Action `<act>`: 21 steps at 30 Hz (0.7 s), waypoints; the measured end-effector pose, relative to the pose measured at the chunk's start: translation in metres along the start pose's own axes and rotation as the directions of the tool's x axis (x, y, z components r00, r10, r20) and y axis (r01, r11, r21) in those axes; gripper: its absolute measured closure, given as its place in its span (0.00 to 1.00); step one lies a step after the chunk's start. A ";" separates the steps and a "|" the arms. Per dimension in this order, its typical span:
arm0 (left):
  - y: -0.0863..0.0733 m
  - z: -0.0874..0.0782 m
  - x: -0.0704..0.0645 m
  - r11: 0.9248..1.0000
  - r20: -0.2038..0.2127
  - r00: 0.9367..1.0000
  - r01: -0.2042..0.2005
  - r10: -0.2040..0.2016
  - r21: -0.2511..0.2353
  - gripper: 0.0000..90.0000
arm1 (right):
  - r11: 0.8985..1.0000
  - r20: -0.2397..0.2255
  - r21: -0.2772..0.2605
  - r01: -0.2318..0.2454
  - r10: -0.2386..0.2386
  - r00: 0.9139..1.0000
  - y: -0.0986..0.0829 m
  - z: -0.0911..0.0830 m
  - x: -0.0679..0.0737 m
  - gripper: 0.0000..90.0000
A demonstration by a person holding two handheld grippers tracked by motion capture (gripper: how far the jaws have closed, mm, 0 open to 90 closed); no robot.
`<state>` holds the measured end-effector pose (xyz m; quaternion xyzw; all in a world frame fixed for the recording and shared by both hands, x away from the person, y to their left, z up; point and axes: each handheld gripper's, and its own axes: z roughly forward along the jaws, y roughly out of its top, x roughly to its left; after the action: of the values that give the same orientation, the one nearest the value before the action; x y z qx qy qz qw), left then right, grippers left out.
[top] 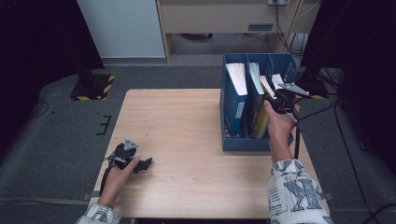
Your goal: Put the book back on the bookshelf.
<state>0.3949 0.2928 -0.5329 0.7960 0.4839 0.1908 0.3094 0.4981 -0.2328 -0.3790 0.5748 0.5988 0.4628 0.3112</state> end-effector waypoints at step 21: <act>0.000 0.000 -0.001 1.000 0.001 1.000 -0.002 0.002 0.001 0.05 | 0.998 0.004 0.060 -0.002 0.002 1.000 0.002 -0.008 -0.002 0.79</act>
<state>0.3947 0.2922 -0.5328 0.7967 0.4831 0.1905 0.3092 0.4925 -0.2362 -0.3745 0.5855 0.6113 0.4436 0.2946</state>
